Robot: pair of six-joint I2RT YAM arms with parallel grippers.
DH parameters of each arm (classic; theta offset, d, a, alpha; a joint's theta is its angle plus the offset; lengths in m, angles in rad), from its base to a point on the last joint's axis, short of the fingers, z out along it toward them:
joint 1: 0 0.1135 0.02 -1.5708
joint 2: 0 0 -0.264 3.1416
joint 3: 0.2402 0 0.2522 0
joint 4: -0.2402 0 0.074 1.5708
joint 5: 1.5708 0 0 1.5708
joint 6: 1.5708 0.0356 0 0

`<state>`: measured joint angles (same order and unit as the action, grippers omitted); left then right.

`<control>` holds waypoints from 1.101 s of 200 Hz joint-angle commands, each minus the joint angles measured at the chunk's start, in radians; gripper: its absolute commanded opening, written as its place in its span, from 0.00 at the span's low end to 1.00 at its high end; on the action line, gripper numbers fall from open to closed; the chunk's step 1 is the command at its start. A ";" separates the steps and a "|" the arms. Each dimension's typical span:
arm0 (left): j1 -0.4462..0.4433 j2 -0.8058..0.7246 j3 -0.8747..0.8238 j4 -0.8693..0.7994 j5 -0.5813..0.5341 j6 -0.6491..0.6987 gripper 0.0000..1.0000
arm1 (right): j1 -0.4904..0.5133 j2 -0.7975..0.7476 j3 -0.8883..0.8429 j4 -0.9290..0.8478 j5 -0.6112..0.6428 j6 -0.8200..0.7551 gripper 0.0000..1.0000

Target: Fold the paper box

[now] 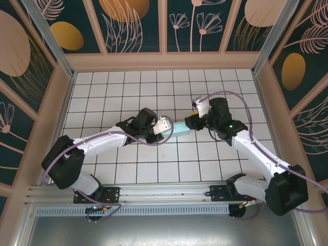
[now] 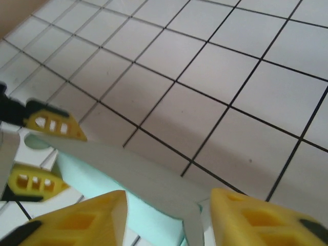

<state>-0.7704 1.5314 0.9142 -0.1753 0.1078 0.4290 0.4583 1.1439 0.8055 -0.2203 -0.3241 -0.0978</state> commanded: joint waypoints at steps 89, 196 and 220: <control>0.005 0.087 0.018 -0.114 0.046 0.019 0.15 | 0.006 0.071 0.049 -0.145 0.069 -0.079 0.22; 0.007 0.093 0.018 -0.110 0.049 0.013 0.16 | 0.005 0.089 0.073 -0.167 0.111 -0.065 0.00; 0.006 0.098 0.026 -0.109 0.046 0.007 0.17 | 0.005 0.091 0.085 -0.158 0.095 -0.027 0.00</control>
<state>-0.7647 1.5734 0.9562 -0.1829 0.1349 0.4431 0.4583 1.2289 0.8478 -0.3725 -0.2131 -0.1669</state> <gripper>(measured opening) 0.369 0.040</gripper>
